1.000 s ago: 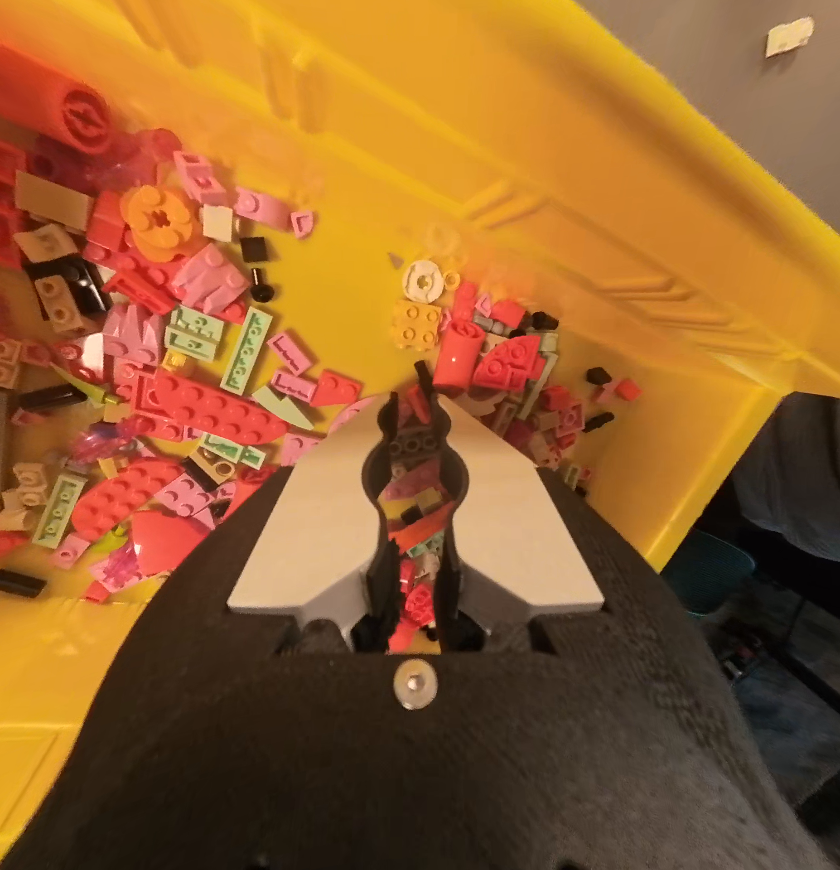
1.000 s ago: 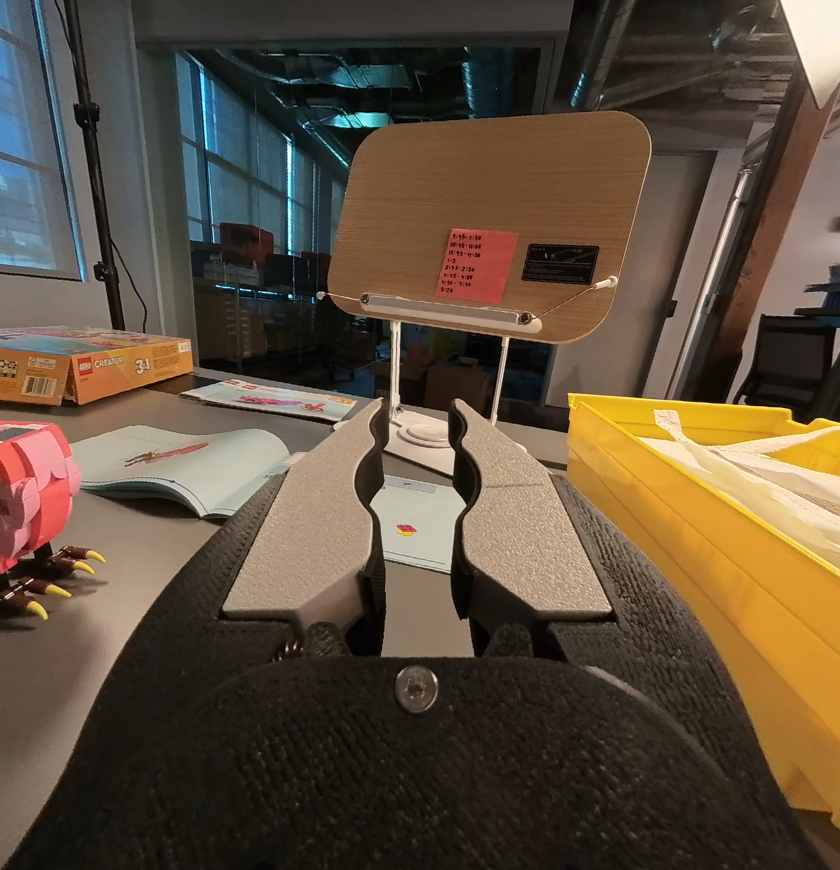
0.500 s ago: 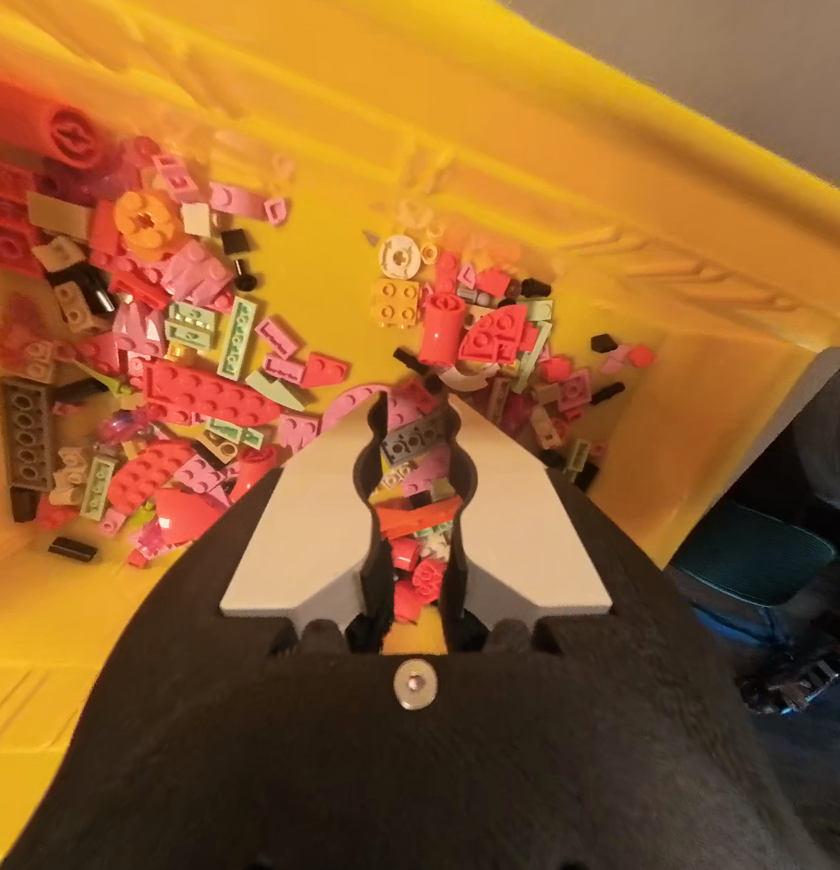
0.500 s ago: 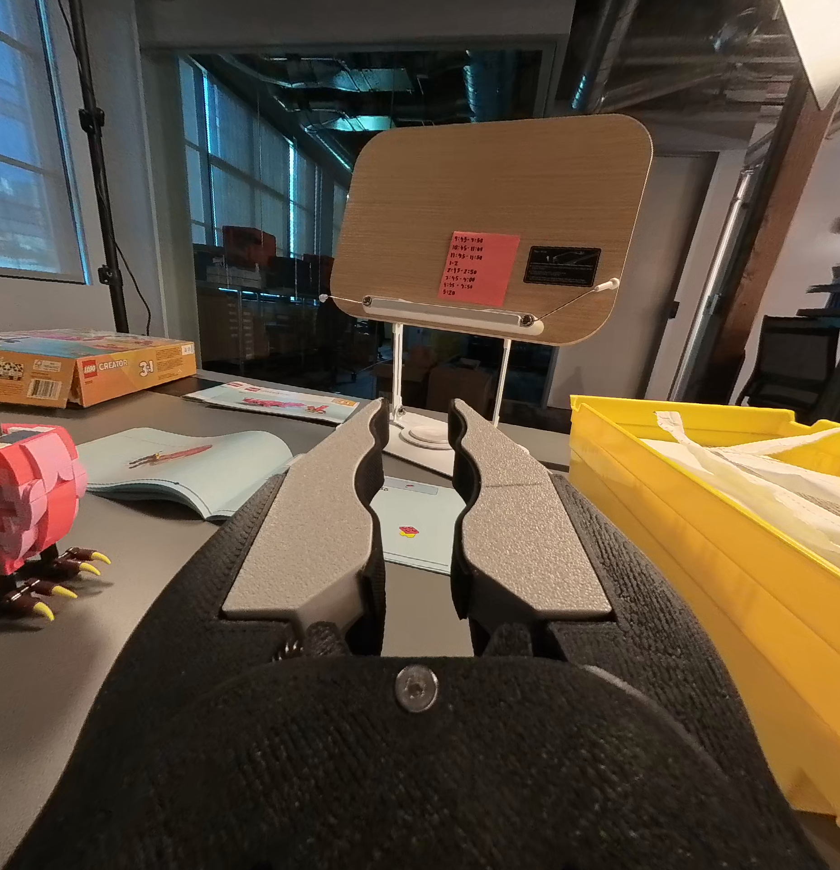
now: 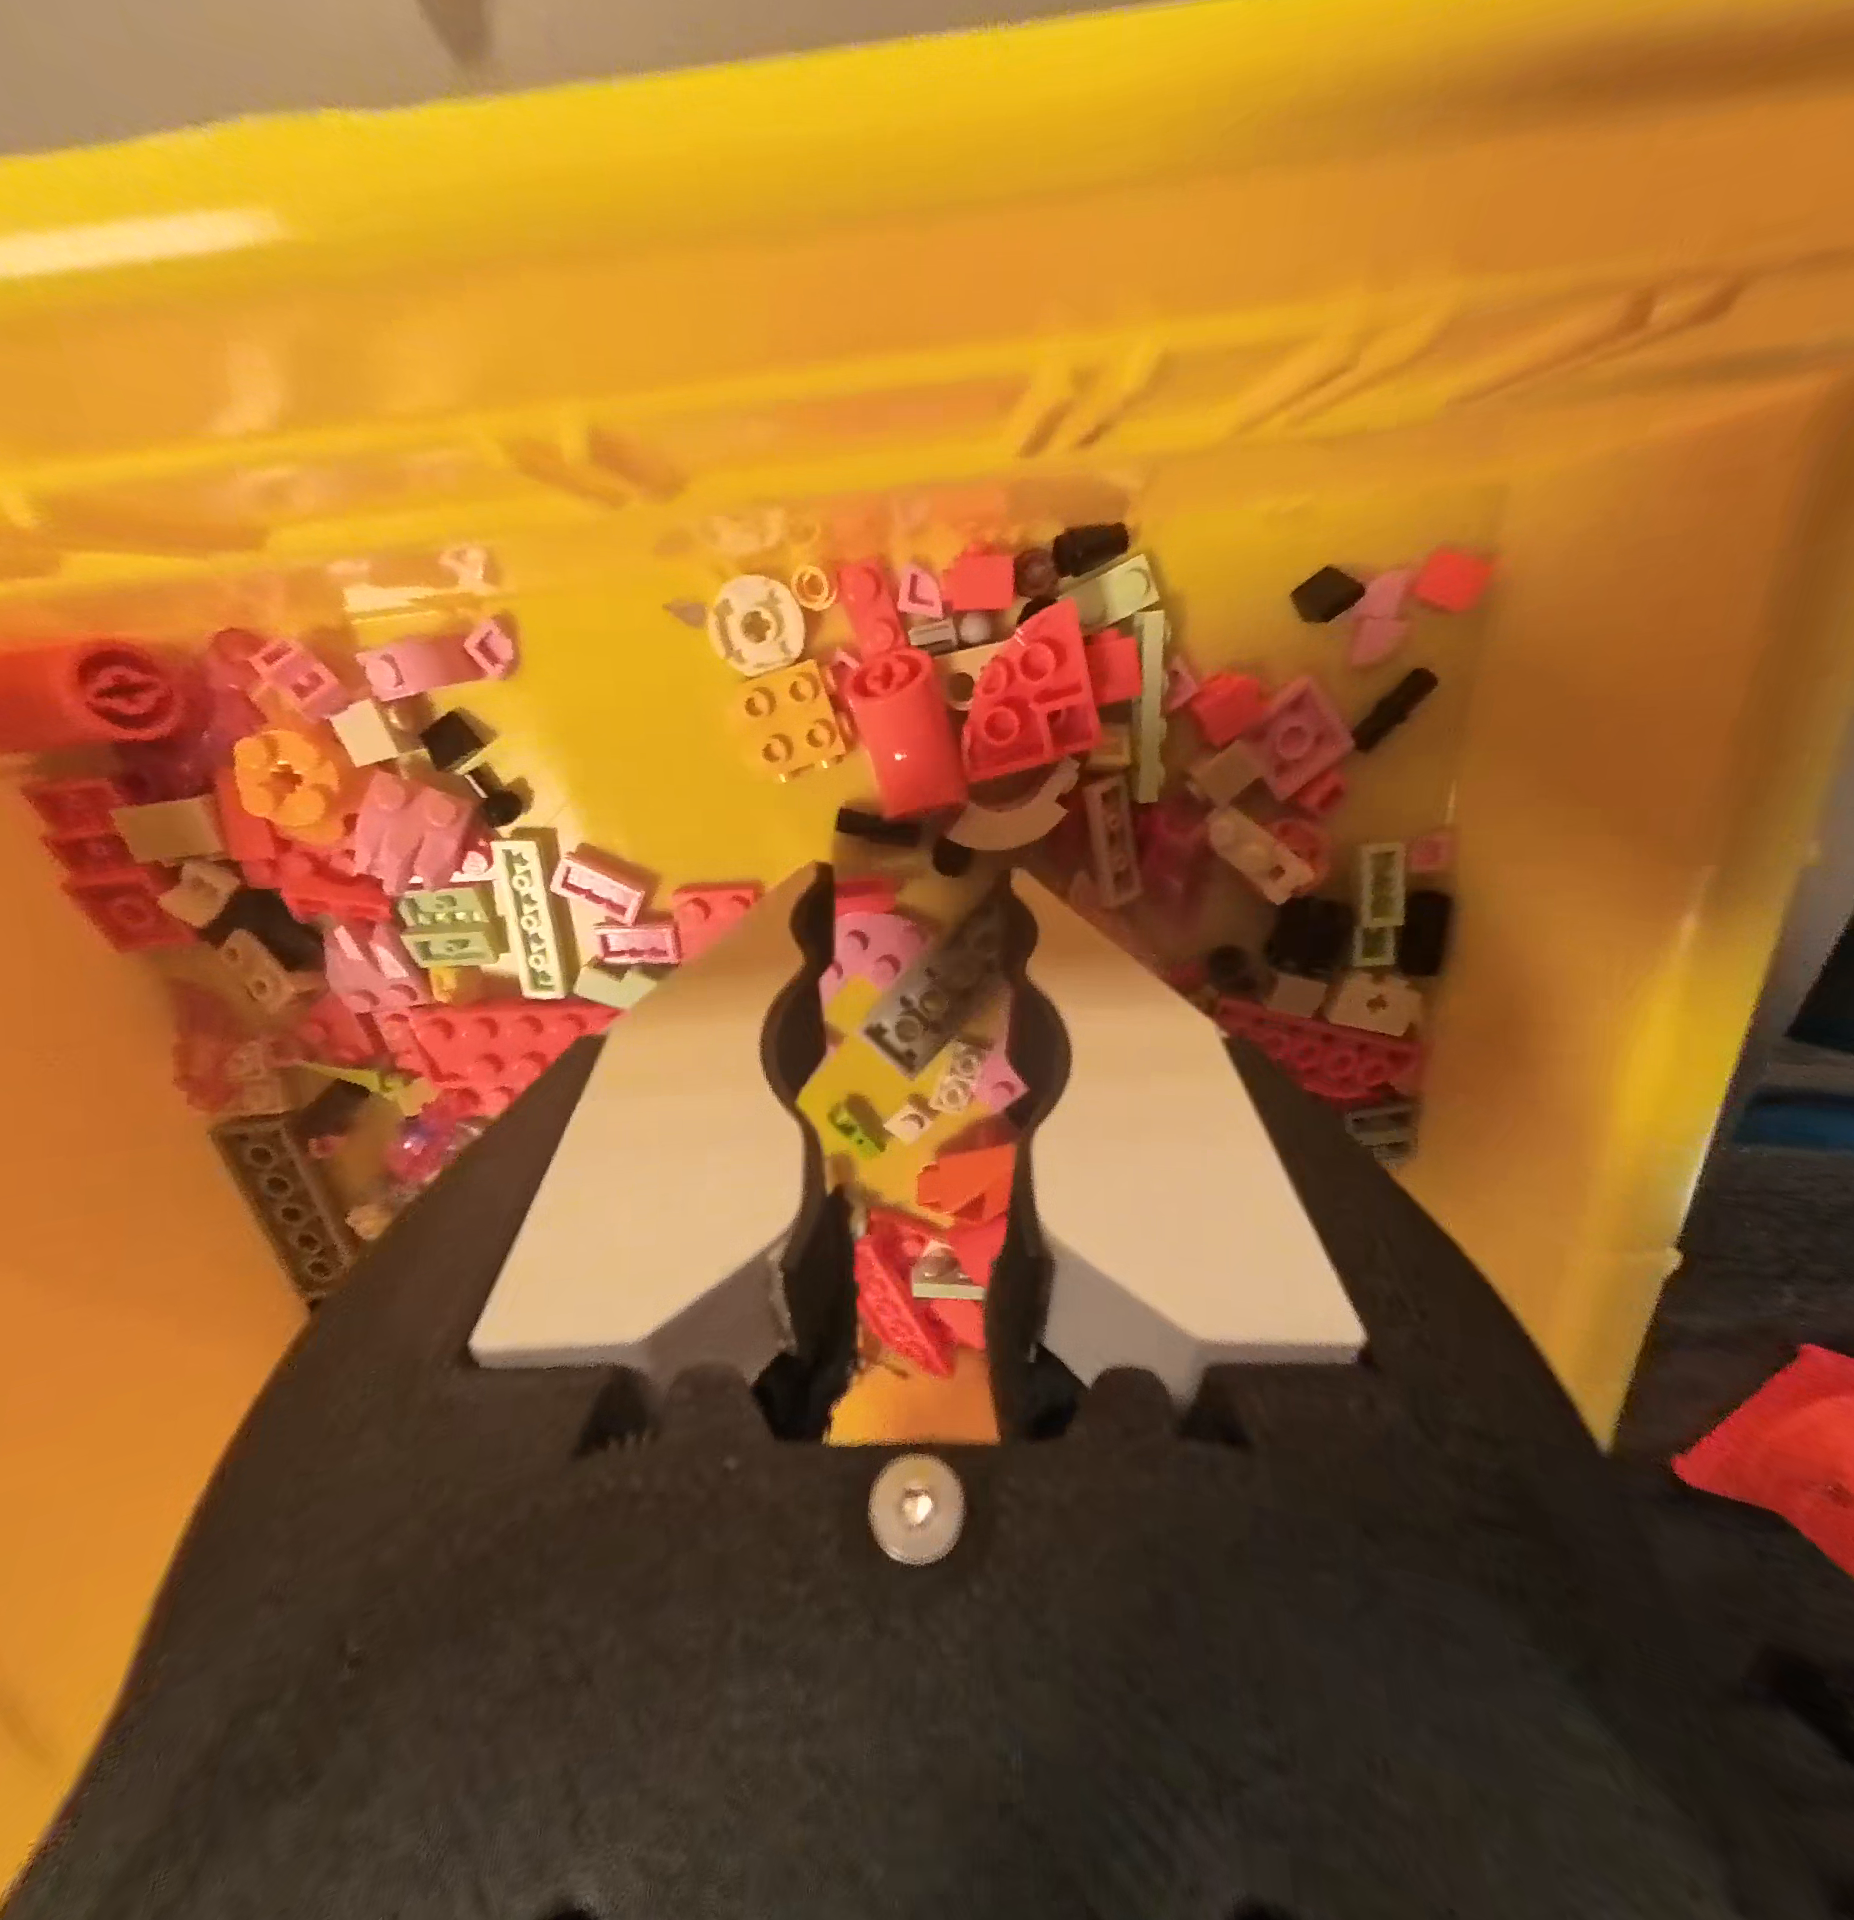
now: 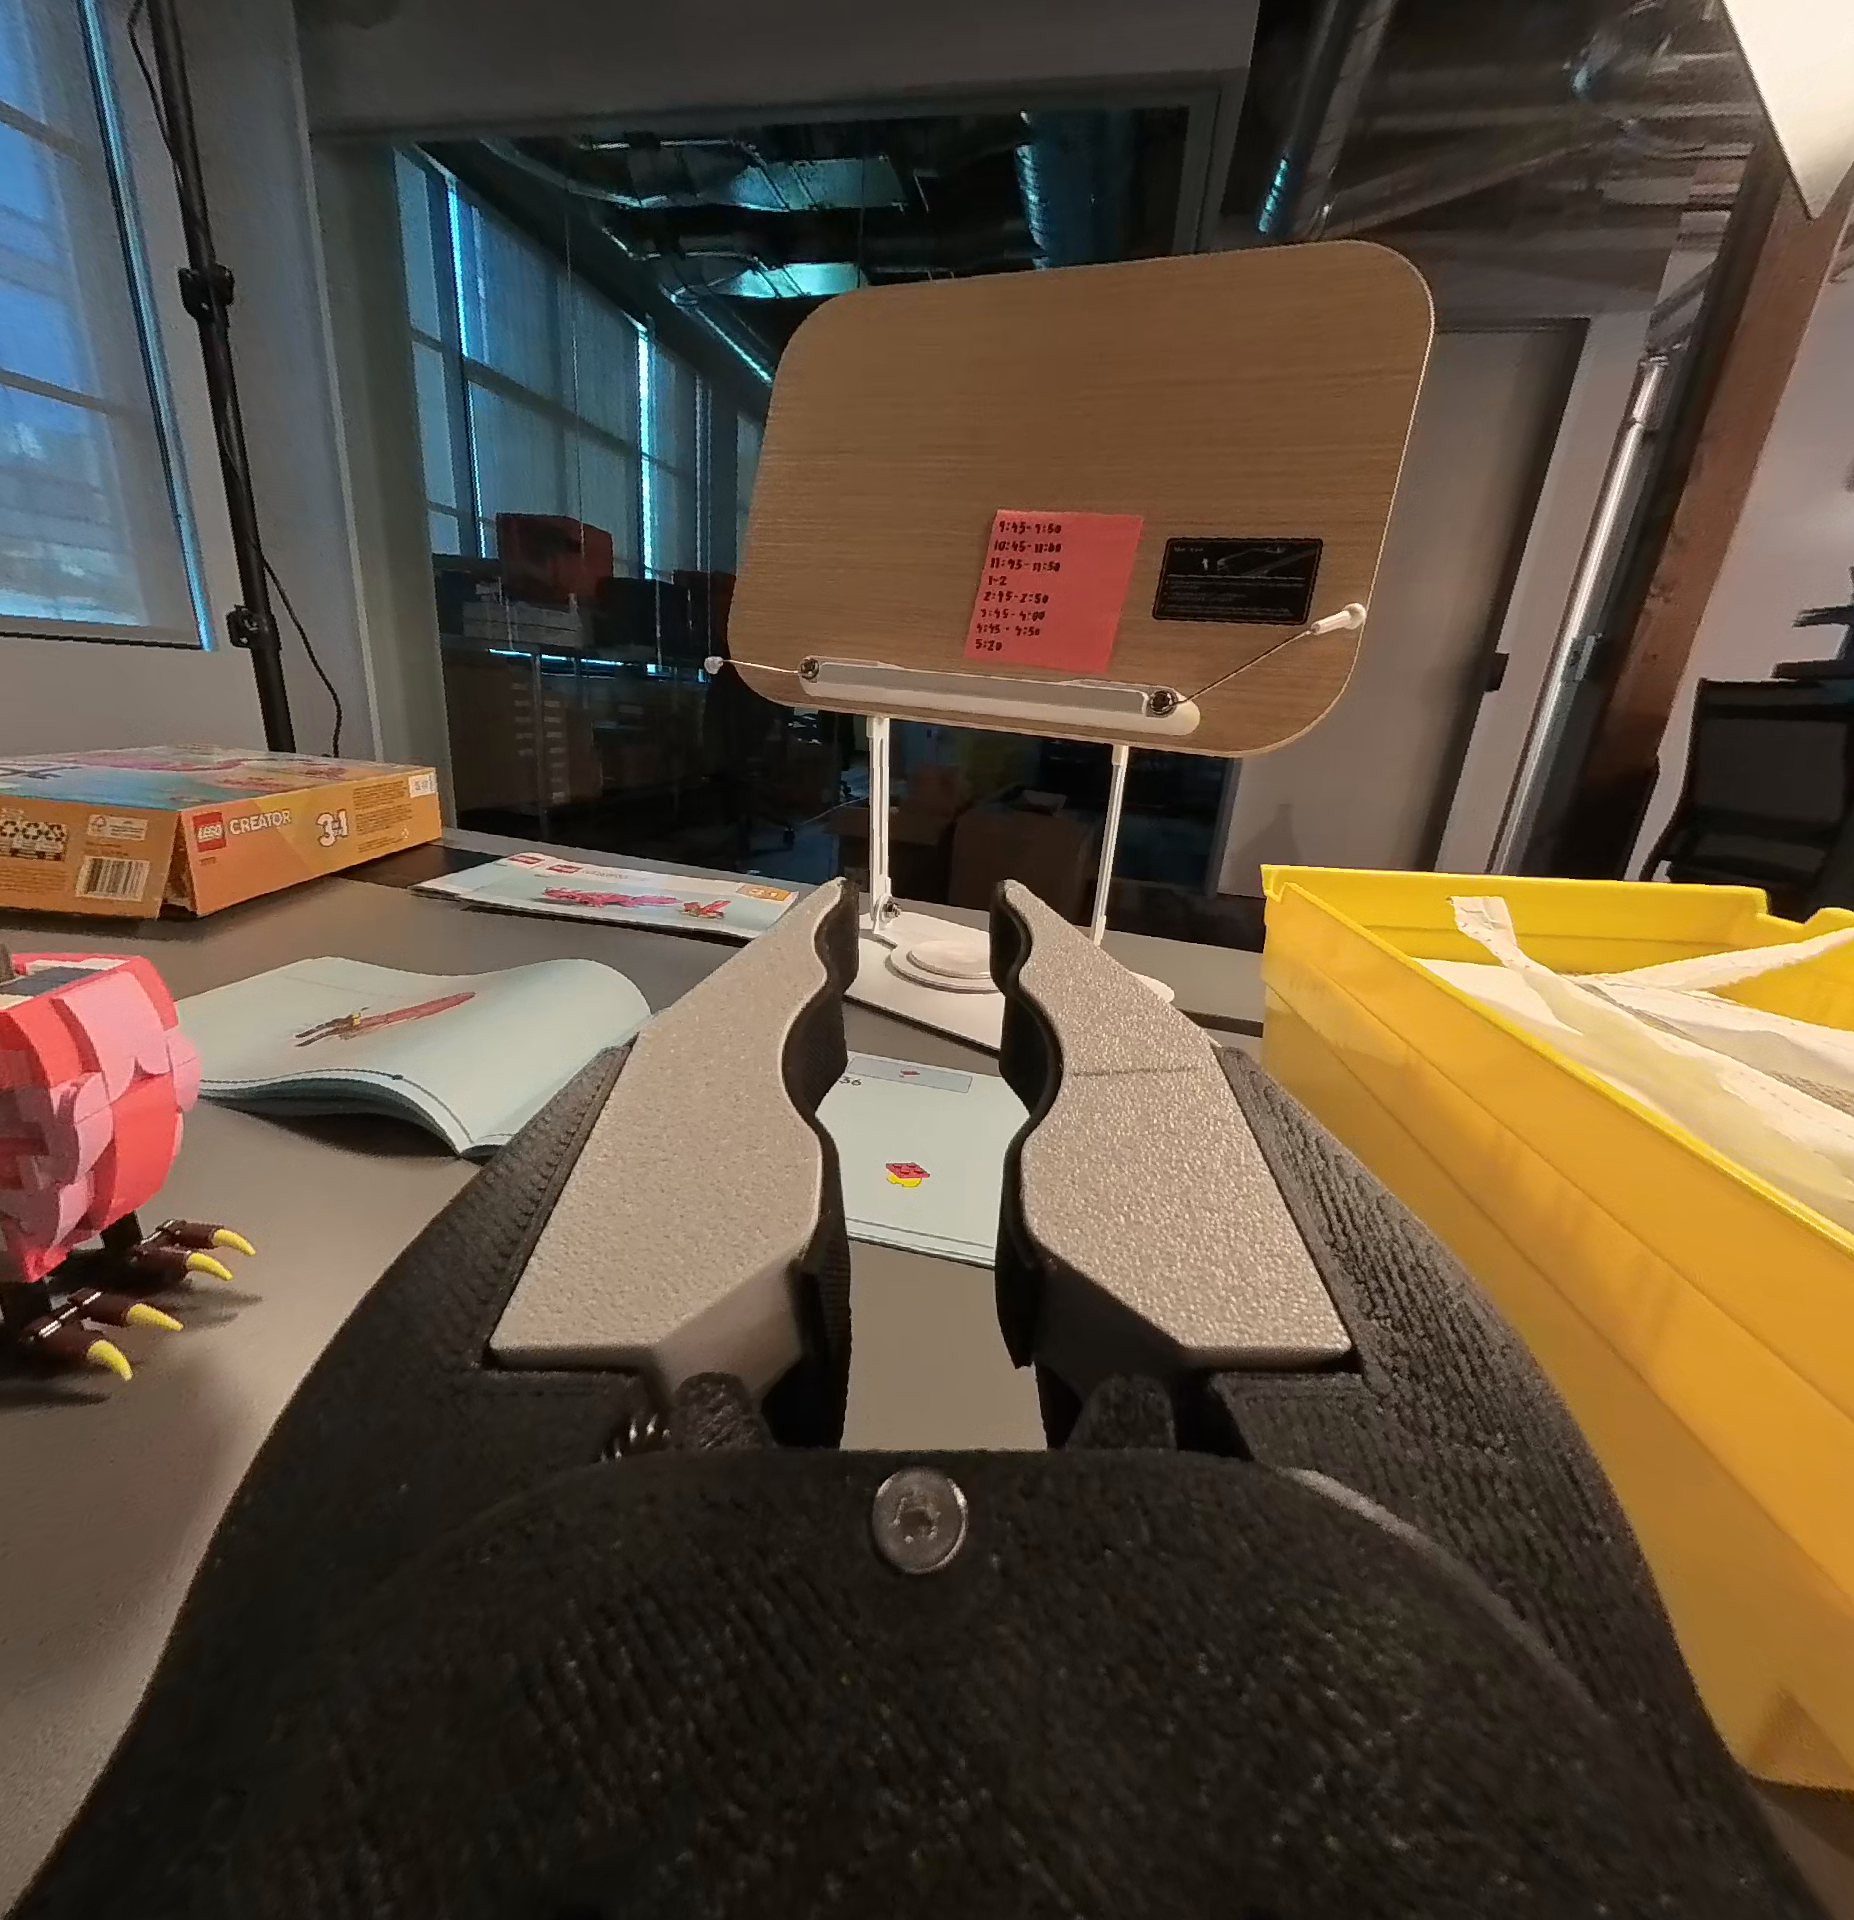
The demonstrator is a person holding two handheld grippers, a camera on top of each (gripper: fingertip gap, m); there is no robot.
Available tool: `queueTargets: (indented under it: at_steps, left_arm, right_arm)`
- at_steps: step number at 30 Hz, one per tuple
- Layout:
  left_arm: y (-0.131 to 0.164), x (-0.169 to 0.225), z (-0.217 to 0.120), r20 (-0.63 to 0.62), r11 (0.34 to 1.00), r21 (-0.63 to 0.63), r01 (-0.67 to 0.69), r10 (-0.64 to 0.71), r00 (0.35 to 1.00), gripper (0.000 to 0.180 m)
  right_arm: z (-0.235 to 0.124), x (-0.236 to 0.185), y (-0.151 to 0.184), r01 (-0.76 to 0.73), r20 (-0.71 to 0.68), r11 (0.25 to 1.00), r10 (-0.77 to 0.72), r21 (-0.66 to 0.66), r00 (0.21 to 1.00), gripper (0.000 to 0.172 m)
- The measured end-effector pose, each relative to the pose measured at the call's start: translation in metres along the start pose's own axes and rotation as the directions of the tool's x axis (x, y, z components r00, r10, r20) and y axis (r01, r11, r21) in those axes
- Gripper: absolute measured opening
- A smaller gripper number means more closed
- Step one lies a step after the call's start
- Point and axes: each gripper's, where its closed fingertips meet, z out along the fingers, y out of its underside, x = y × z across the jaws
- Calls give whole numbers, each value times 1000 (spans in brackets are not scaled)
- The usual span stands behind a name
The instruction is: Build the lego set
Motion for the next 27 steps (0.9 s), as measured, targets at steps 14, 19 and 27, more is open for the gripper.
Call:
queueTargets:
  at_steps: [14, 19, 27]
  left_arm:
    - [1, -11, -2, 17, 995, 69, 78, -79, 997, 28]
    - [-5, -12, -5, -27, 985, 122, 120, -118, 993, 29]
    - [-5, -8, 1, -55, 981, 139, 132, -125, 991, 15]
  right_arm:
    - [1, 0, 1, -14, 3, 1000, 14, -5, 1000, 23]
    - [1, 0, 1, -20, 7, 1000, 21, -5, 1000, 24]
    - [1, -1, 1, -30, 15, 1000, 30, -4, 999, 24]
